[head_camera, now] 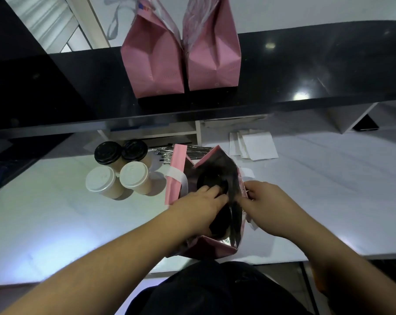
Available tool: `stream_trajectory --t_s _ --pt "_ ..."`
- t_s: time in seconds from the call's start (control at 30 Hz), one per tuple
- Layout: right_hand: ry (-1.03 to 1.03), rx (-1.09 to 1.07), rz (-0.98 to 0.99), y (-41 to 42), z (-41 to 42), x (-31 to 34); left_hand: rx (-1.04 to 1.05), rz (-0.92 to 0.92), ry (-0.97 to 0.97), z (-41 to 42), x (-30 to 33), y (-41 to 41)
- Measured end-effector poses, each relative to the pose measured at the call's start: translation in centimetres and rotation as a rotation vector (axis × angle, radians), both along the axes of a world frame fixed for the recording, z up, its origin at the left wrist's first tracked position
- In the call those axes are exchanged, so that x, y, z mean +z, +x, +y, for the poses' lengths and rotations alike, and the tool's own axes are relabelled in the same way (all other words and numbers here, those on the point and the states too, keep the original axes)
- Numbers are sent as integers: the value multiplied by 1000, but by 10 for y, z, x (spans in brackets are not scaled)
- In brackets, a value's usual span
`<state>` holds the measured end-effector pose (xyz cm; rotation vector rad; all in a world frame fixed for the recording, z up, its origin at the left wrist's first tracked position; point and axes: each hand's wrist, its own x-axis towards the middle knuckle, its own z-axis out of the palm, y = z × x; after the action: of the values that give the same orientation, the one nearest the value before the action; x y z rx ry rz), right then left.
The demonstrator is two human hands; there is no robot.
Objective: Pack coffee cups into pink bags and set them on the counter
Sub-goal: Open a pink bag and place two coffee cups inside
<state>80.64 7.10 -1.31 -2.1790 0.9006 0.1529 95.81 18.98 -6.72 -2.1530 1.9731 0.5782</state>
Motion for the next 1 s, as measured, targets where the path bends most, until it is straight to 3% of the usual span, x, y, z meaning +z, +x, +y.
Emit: stream_trajectory --t_s 0.17,0.6,0.7,0.8,0.9,0.93,1.0 --pt "-6 -8 4 1 0 0 40 79 -17 6 -7 2" --pt "-94 -107 22 20 9 1 -69 -20 17 -8 -6 -9" --pt "-113 -131 22 23 8 1 -19 53 28 -8 15 -6" --pt "-131 -147 16 22 4 0 76 260 -363 -7 51 11" --pt "-180 -183 11 19 -2 -5 305 338 -823 -3 78 51" --pt "-193 -195 11 18 -5 -6 447 341 -875 -2 78 68" --pt "-208 -211 11 17 -9 -8 727 306 -795 -3 64 102"
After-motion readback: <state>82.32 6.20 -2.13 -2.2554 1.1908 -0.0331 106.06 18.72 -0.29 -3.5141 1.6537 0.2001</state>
